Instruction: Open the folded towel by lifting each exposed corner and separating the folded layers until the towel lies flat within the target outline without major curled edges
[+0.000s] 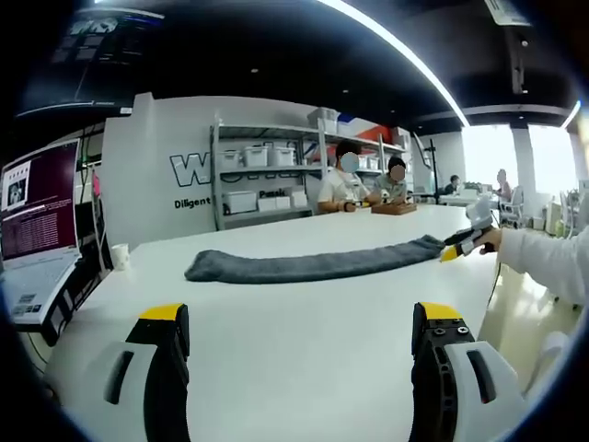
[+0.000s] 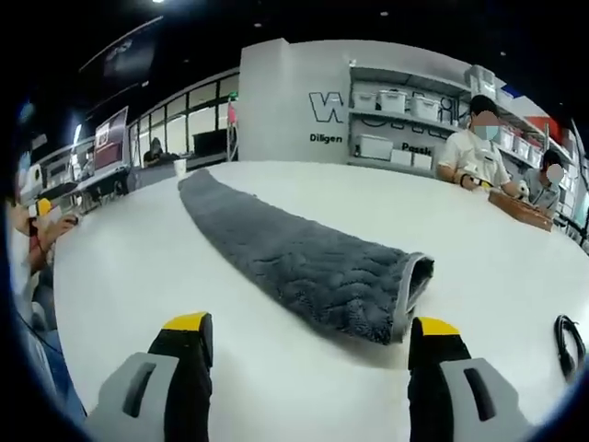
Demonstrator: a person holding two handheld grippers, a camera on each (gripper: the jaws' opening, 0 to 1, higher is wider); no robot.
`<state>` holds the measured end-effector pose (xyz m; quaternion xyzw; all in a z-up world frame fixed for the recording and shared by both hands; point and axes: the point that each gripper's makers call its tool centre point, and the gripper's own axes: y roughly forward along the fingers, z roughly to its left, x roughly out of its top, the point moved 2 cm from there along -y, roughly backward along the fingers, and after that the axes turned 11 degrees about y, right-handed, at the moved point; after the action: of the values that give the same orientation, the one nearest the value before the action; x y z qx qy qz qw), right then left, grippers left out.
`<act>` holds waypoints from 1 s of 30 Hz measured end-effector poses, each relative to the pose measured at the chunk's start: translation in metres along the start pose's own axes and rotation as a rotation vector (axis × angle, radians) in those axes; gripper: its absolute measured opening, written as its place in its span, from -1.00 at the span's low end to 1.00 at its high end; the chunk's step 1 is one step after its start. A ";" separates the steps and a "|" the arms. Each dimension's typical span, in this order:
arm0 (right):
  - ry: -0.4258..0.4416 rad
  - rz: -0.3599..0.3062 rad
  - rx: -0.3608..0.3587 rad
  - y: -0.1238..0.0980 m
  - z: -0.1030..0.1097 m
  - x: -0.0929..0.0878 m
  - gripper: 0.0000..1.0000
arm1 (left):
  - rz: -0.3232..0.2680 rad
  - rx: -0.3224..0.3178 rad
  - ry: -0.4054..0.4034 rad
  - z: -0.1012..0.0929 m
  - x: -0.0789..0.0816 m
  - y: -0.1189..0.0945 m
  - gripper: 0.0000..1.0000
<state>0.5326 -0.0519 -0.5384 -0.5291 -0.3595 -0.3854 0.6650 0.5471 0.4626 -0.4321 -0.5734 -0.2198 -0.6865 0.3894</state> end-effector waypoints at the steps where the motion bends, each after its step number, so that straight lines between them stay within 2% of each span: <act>1: -0.001 0.000 0.001 0.000 -0.002 0.000 0.57 | 0.000 0.000 0.001 0.000 0.000 0.000 0.99; 6: -0.018 -0.003 -0.005 -0.002 -0.012 0.000 0.19 | -0.004 -0.002 0.002 -0.001 0.001 0.001 0.99; 11: 0.004 -0.041 -0.018 -0.011 -0.022 0.006 -0.48 | -0.007 -0.011 0.004 -0.004 0.002 0.003 0.99; 14: 0.003 -0.041 -0.016 -0.016 -0.022 0.005 -0.91 | -0.005 -0.012 0.004 -0.005 0.002 0.003 0.99; 15: 0.004 -0.033 -0.005 -0.018 -0.021 0.004 -0.98 | -0.006 -0.012 0.007 -0.005 0.002 0.003 0.99; 24: -0.005 0.006 0.023 -0.024 -0.004 -0.006 -1.00 | -0.007 -0.019 0.009 -0.008 0.004 0.005 0.99; 30: 0.003 0.017 0.084 -0.036 0.021 -0.013 -1.00 | -0.009 -0.016 0.012 -0.008 0.005 0.005 0.99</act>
<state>0.4933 -0.0346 -0.5314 -0.5034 -0.3699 -0.3649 0.6904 0.5461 0.4526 -0.4301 -0.5712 -0.2144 -0.6935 0.3832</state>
